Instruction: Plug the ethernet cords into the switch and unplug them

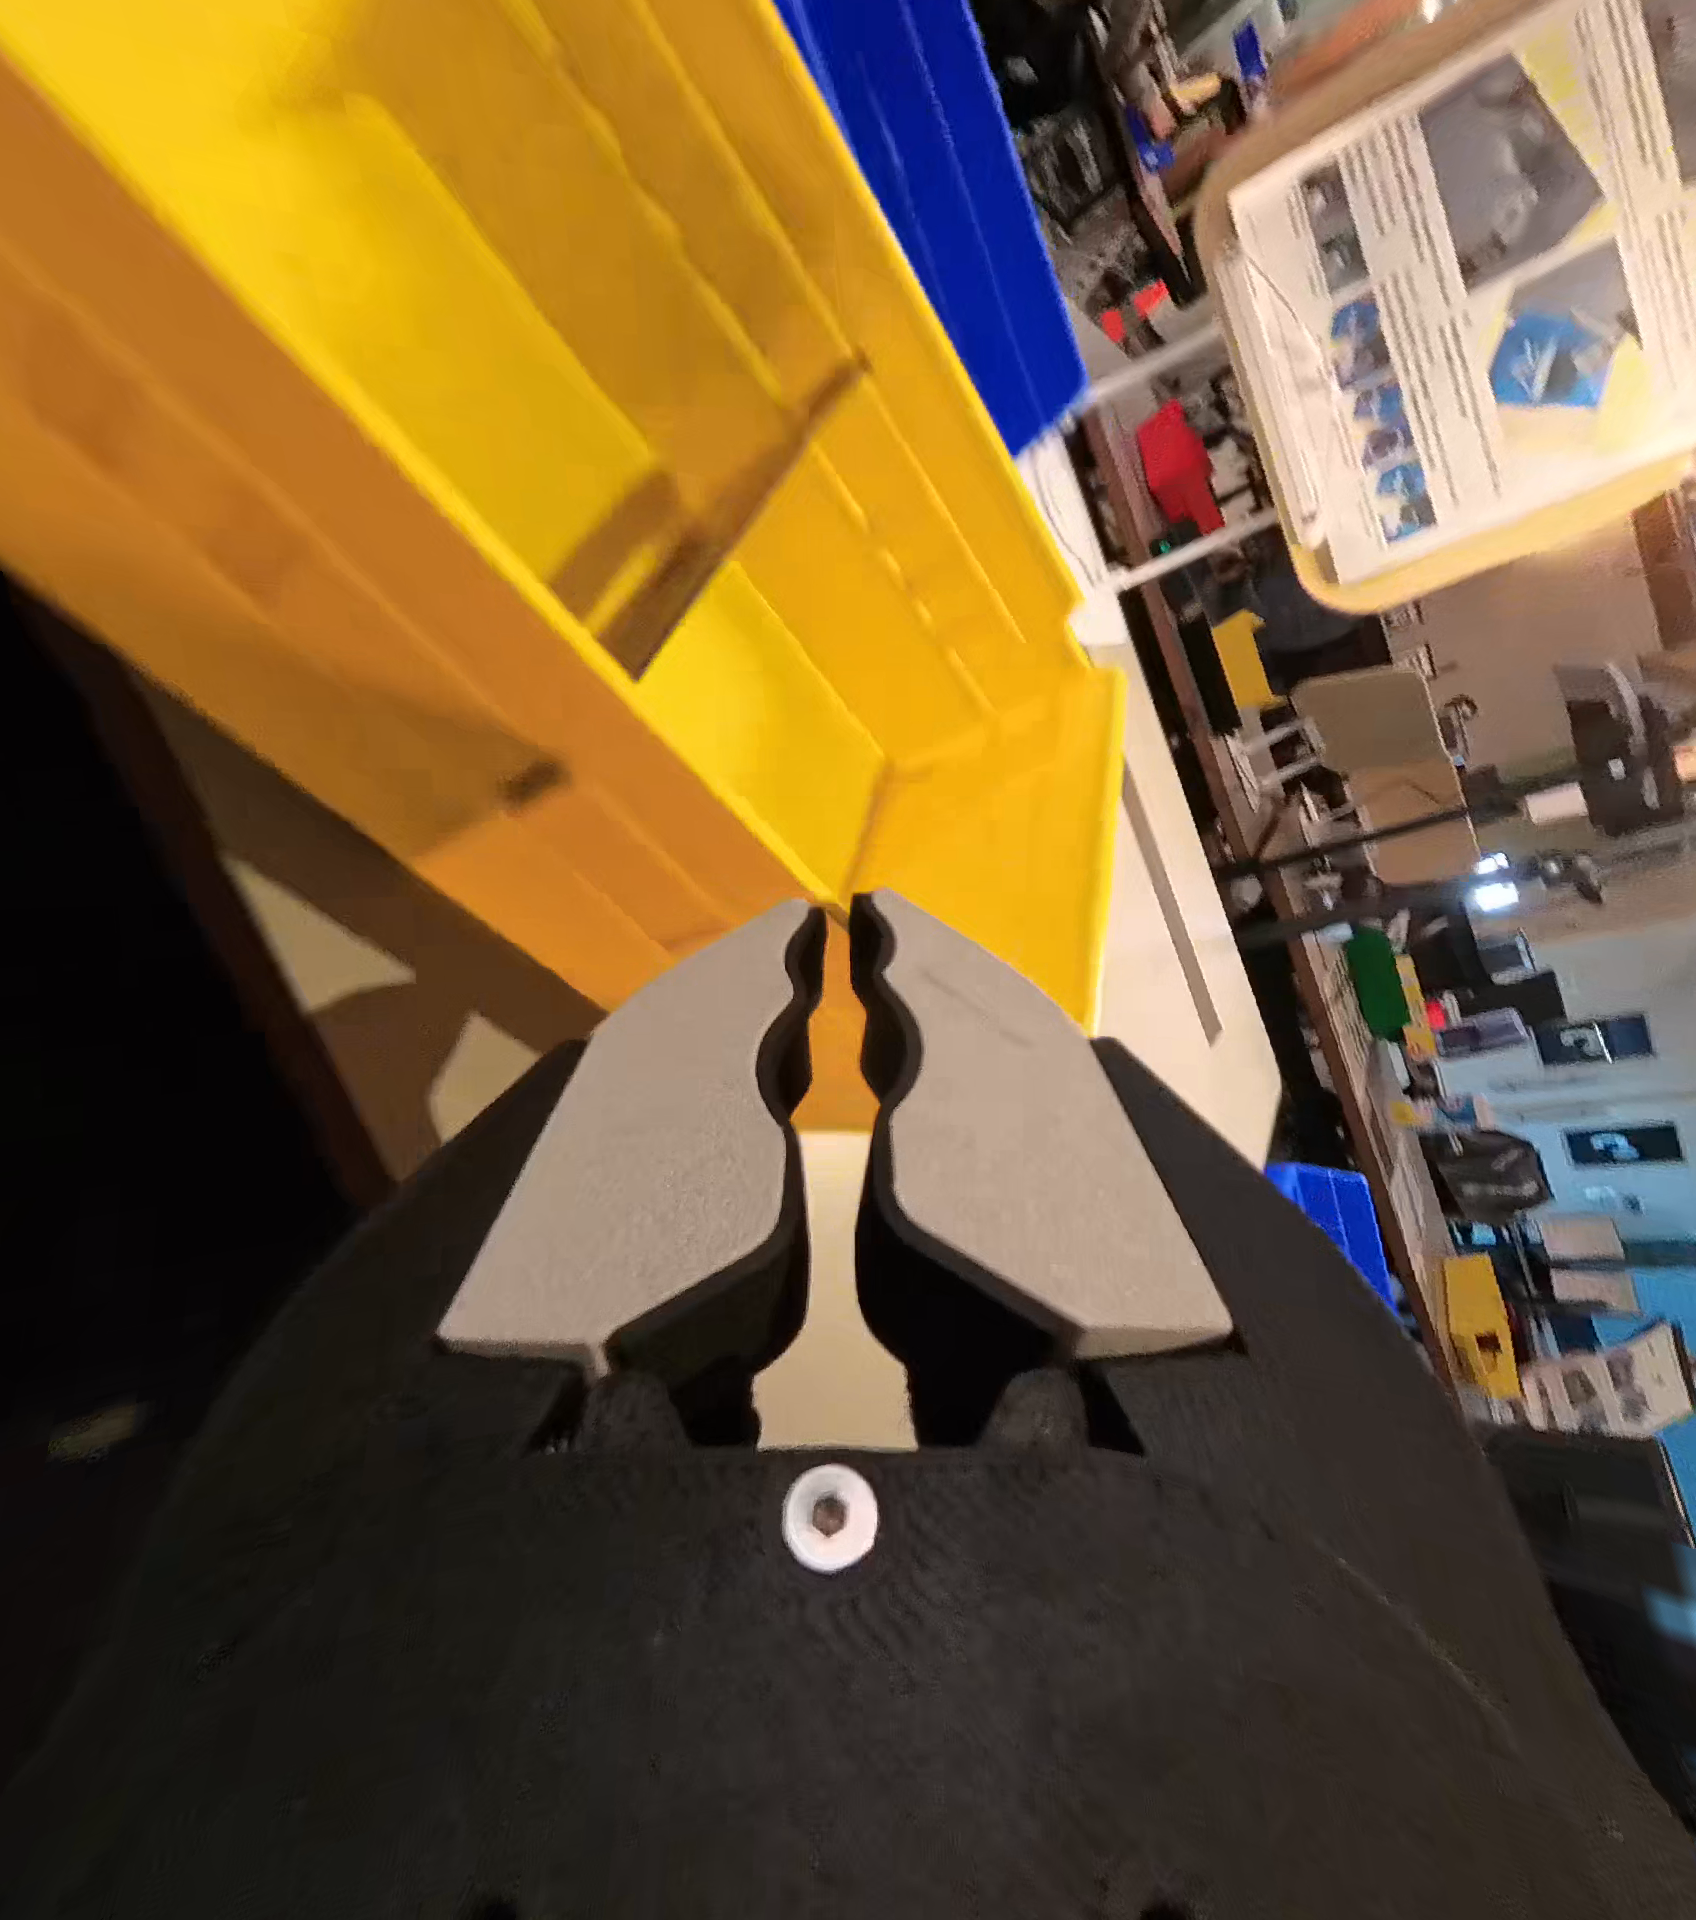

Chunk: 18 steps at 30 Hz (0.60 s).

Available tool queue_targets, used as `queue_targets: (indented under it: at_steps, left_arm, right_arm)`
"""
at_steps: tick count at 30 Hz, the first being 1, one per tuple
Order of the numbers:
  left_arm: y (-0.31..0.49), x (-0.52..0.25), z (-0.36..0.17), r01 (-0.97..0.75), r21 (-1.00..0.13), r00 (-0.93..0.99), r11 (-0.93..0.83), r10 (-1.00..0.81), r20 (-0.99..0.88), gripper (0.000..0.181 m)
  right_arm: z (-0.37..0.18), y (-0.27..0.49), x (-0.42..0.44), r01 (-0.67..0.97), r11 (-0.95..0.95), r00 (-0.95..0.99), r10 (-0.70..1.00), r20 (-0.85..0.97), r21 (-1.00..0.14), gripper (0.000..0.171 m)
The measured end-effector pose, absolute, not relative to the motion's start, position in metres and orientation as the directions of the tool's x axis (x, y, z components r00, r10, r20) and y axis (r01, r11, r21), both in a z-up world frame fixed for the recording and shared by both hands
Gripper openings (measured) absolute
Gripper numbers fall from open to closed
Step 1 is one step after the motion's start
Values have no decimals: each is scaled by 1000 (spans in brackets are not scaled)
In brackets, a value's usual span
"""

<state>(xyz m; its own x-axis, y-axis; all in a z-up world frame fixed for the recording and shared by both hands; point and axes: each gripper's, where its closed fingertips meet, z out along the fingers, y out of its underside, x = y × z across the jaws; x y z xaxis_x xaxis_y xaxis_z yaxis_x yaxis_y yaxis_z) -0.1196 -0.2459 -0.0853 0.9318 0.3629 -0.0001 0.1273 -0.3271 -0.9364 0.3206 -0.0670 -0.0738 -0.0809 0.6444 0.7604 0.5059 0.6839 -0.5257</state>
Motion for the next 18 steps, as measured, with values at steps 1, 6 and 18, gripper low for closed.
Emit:
queue_targets:
  at_steps: [1,6,18]
  left_arm:
    - [-259,-129,-85,122,-938,926,-326,376,-10,10]
    - [-325,-178,-80,97,-942,869,-321,488,-77,16]
    - [-312,10,-50,60,-998,896,8,440,57,84]
  right_arm:
    - [-74,-53,322,522,667,-55,647,760,-531,5]
    - [-68,10,334,620,559,123,624,772,-551,7]
    - [-30,-57,388,325,273,262,894,363,-905,36]
